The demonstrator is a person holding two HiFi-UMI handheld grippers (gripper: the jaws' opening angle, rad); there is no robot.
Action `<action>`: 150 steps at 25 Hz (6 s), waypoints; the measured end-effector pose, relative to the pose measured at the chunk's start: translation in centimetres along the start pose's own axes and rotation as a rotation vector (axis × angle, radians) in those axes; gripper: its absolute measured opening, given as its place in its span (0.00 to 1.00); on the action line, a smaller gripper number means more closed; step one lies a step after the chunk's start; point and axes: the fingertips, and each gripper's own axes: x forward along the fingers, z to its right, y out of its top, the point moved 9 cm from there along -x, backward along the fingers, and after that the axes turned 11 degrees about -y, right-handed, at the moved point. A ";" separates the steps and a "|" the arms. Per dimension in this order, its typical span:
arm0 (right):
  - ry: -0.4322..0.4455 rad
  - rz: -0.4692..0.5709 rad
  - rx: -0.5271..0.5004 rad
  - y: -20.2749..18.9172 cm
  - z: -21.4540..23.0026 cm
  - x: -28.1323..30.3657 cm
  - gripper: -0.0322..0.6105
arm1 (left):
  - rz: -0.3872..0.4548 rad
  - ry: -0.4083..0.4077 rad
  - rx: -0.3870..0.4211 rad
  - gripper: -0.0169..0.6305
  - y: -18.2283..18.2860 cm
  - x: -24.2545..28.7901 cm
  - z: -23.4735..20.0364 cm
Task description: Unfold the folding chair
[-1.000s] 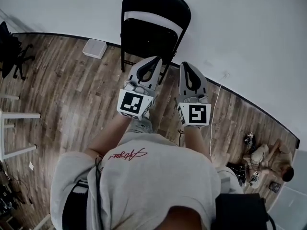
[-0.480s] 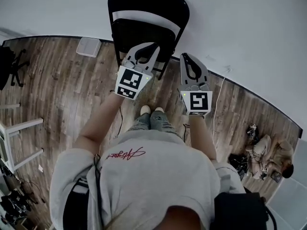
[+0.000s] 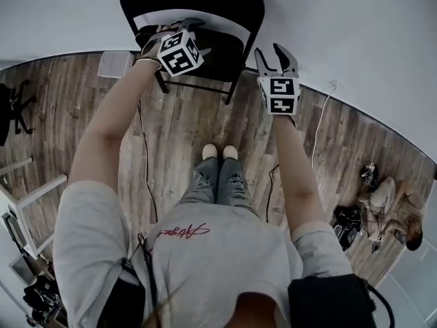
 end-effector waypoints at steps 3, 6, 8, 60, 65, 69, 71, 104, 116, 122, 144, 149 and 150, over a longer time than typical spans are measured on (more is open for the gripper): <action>0.038 -0.093 0.031 -2.4 -0.4 3.8 0.34 | -0.183 -0.100 0.117 0.52 -0.9 3.9 -1.5; 0.069 -0.126 0.020 -3.4 -0.9 6.7 0.34 | -0.307 -0.174 0.199 0.52 -1.4 6.6 -2.3; 0.085 -0.135 0.011 -3.6 -1.1 8.4 0.34 | -0.374 -0.224 0.231 0.51 -1.7 8.1 -2.6; 0.188 0.313 0.216 -19.5 -21.8 -21.0 0.08 | -0.338 0.590 0.459 0.32 -16.2 8.5 40.4; 0.173 0.309 0.203 -23.7 -25.8 -22.4 0.08 | -0.308 0.689 0.478 0.34 -18.8 10.8 44.5; 0.186 0.328 0.160 -25.8 -29.0 -25.1 0.08 | -0.307 0.746 0.493 0.34 -19.8 9.7 47.4; 0.169 0.335 0.163 -26.8 -30.0 -25.8 0.08 | -0.293 0.757 0.497 0.35 -20.7 9.9 49.0; 0.237 0.415 0.153 -26.7 -32.7 -40.2 0.09 | -0.030 1.014 -0.100 0.14 -23.4 -0.5 65.9; 0.235 0.576 0.141 3.1 -24.3 -51.8 0.08 | 0.806 0.990 -0.682 0.06 0.3 -33.5 56.7; 0.219 0.647 0.107 7.5 -24.1 -54.6 0.08 | 0.912 0.851 -0.580 0.05 3.7 -37.9 57.9; 0.223 0.590 0.095 5.1 -23.8 -57.8 0.07 | 0.859 0.881 -0.510 0.05 4.8 -37.7 59.3; 0.192 0.585 0.074 5.2 -23.3 -57.8 0.07 | 0.857 0.883 -0.497 0.05 5.0 -37.6 59.2; 0.190 0.584 0.073 5.2 -23.3 -57.7 0.07 | 0.860 0.882 -0.498 0.05 5.0 -37.6 59.1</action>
